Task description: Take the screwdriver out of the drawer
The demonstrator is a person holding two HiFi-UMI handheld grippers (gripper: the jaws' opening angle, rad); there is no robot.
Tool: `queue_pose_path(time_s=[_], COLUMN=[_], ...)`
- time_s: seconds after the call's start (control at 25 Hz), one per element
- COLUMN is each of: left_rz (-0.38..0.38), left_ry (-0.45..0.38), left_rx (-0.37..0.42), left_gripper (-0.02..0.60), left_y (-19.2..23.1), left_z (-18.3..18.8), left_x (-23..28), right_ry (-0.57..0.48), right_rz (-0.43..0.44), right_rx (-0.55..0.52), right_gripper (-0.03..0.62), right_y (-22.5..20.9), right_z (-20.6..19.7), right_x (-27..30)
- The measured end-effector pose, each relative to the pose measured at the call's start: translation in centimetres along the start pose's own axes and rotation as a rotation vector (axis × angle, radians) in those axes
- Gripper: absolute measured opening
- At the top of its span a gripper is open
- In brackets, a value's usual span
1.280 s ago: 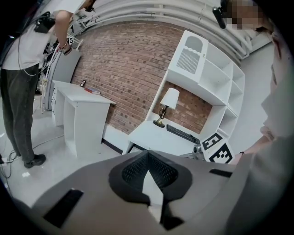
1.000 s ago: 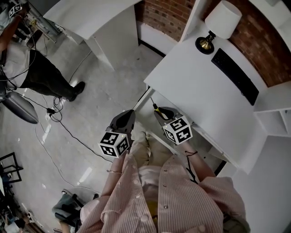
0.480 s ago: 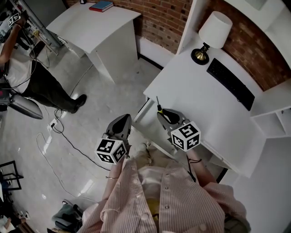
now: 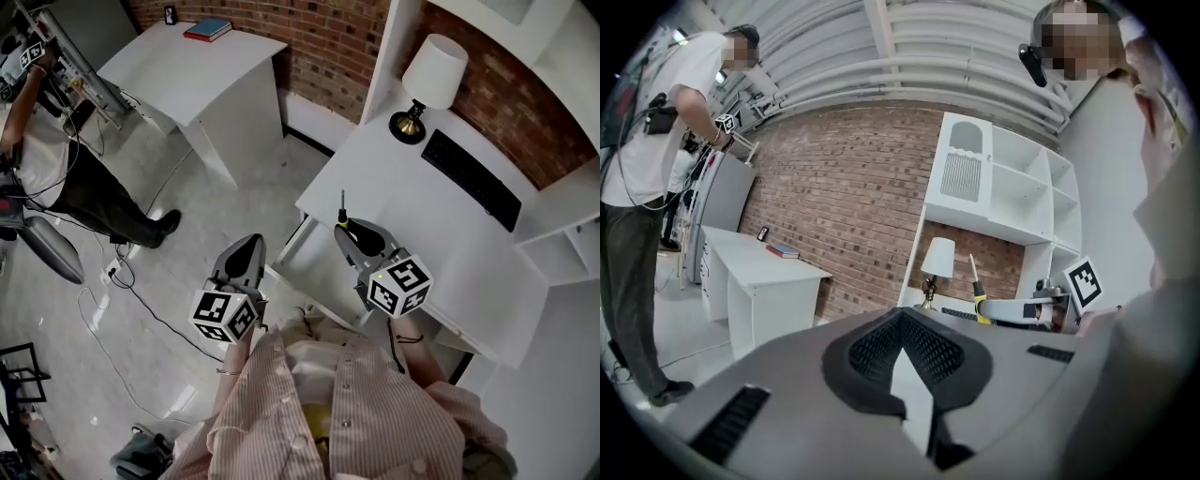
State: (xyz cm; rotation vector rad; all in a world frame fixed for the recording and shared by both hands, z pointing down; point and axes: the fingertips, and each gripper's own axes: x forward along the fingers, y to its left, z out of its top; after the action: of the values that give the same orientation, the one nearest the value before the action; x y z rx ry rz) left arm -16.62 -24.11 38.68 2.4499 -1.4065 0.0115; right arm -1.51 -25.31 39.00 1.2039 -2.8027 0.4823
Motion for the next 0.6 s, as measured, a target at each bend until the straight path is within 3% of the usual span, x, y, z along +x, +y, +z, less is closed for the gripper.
queue_pose_path(time_s=[0.6], left_rz=[0.044], left_ry=[-0.105], left_rx=[0.067], left_gripper=[0.000], left_y=[1.0], left_z=[5.3], left_x=[-1.6], right_ry=[-0.189], right_rz=[-0.078], right_rx=[0.024], right_gripper=[0.080], right_y=[-0.9], right_z=[5.7], right_x=[-2.0])
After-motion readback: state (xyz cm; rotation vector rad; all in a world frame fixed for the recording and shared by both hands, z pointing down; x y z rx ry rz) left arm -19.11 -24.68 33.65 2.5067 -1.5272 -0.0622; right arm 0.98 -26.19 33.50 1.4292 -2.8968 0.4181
